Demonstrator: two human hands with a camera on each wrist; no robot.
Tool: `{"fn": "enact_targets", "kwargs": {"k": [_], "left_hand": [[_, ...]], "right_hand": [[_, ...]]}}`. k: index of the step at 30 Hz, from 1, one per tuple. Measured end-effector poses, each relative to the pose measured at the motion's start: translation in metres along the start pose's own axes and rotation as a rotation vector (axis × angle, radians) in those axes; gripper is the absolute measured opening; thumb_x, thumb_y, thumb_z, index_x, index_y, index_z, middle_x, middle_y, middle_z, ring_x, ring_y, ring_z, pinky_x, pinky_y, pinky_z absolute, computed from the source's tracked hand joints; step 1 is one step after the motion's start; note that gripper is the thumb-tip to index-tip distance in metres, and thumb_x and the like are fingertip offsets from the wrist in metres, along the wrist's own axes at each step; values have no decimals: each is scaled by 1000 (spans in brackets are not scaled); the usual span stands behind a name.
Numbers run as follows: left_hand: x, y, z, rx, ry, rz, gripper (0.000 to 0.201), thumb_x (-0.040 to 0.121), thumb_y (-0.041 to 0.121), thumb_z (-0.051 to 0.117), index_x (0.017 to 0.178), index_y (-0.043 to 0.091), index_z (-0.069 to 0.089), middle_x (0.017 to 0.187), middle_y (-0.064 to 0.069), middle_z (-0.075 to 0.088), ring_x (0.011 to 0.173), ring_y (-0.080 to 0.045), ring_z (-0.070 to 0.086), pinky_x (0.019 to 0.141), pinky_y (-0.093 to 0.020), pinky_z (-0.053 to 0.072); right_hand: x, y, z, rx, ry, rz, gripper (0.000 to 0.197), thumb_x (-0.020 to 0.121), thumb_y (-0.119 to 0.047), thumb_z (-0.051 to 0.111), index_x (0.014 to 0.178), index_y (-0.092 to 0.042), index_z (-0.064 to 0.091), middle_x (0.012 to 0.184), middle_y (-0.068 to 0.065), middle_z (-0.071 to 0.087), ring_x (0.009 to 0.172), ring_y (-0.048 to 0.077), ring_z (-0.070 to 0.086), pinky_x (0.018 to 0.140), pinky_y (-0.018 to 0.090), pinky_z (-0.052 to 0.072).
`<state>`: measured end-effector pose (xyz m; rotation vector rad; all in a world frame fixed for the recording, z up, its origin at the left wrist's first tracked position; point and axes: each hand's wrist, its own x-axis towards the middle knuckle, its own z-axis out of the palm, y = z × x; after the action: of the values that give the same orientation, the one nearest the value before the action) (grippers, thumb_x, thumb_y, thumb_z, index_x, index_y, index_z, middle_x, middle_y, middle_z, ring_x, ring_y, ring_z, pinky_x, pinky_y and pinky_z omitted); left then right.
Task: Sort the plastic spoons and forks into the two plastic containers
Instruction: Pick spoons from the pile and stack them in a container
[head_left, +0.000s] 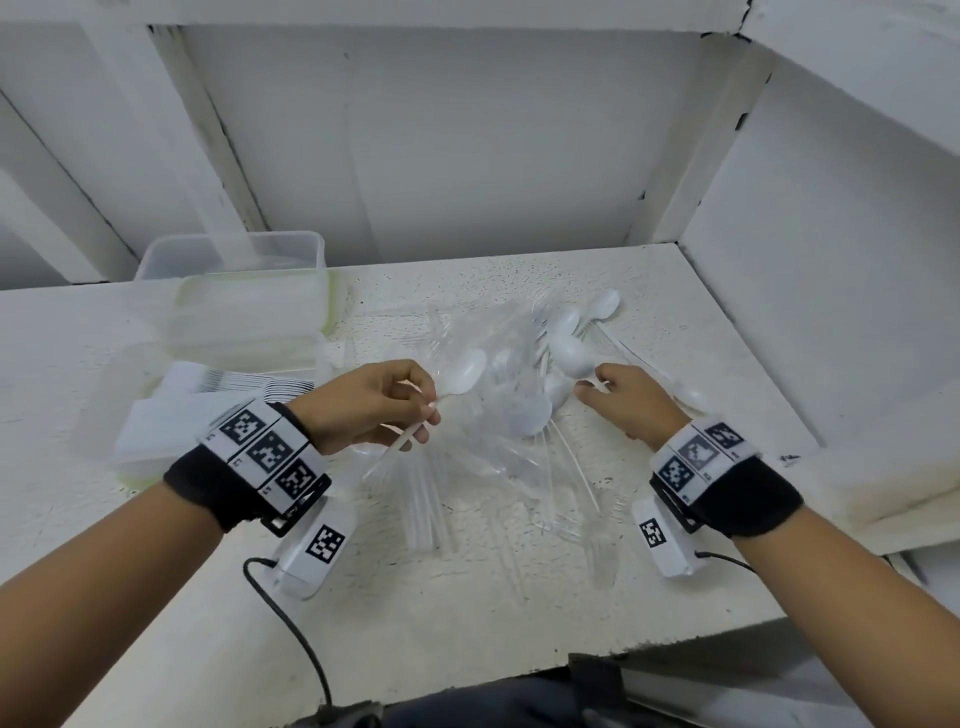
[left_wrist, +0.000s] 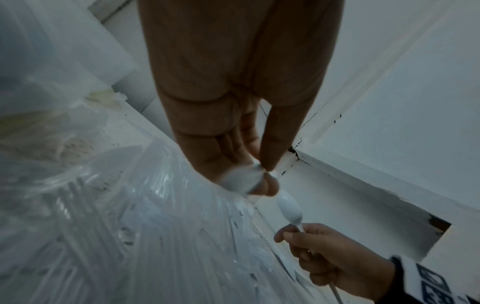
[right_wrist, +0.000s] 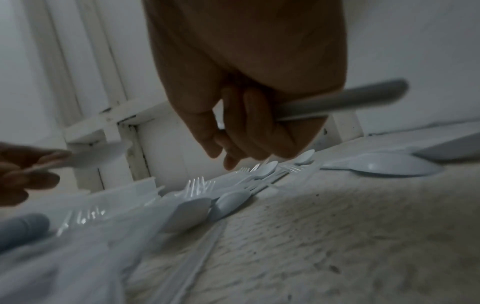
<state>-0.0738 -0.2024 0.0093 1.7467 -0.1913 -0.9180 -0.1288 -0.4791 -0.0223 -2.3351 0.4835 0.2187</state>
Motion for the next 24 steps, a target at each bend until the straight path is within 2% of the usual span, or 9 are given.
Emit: {"fn": "enact_targets", "kwargs": {"k": [2,4,6,11,13,16,19,22,24], "left_hand": [[0,0,-1,5,67,2,17,90,-4,51,97,11,50,83,-10,65,65,-17,61,57,-25,52],[3,0,0,63,119,-1,23,92,-2,48,108,13,50,85,-8,64,67,-18,59,59,-25,51],[6,-1,2,173,183,-6,26,93,1,44,113,14,52,84,-3,61,67,-14,55,58,-22,47],[14,-1,6,242,257,-23,27,91,2,39,100,13,62,75,-1,51,61,-13,40,51,-21,33],[16,1,7,257,265,-18,25,92,6,40,100,11,63,73,-1,48,60,-14,36,51,-23,30],[22,5,8,313,276,12,21,93,12,44,100,11,63,71,0,45,59,-14,35,52,-24,30],[31,10,11,345,279,38,19,93,13,44,99,13,63,72,1,47,58,-13,37,51,-22,31],[42,18,17,396,269,71,17,93,16,47,99,12,62,71,4,47,58,-11,38,52,-21,32],[50,25,23,483,269,101,14,94,19,49,96,13,61,71,6,47,61,-8,41,52,-20,31]], "right_hand": [[10,-6,3,-103,35,-31,31,94,-23,50,65,-14,47,60,-4,39,58,11,38,51,23,26],[21,-10,8,-174,22,-46,25,95,-25,48,79,-11,61,63,-4,47,67,16,47,55,25,31],[31,-13,12,-226,20,-60,25,95,-27,47,82,-12,63,68,-1,54,72,19,52,62,27,36],[46,-16,17,-393,-48,-17,28,96,-23,44,77,-11,60,73,3,56,73,21,53,53,23,33],[46,-15,13,-461,-110,-13,26,96,-19,44,94,-6,66,85,8,62,79,22,55,59,23,37],[40,-17,1,-558,-170,-78,27,95,-16,45,114,-13,64,104,6,64,98,23,58,78,26,38],[41,-18,-7,-672,-214,-125,26,97,-21,41,114,-17,62,90,-1,53,88,21,52,76,27,36],[46,-21,-12,-820,-222,-122,26,97,-23,38,111,-17,59,117,10,50,85,24,49,77,30,38],[49,-22,-15,-889,-232,-145,28,97,-22,38,116,-15,57,122,12,45,88,26,50,76,31,38]]}}
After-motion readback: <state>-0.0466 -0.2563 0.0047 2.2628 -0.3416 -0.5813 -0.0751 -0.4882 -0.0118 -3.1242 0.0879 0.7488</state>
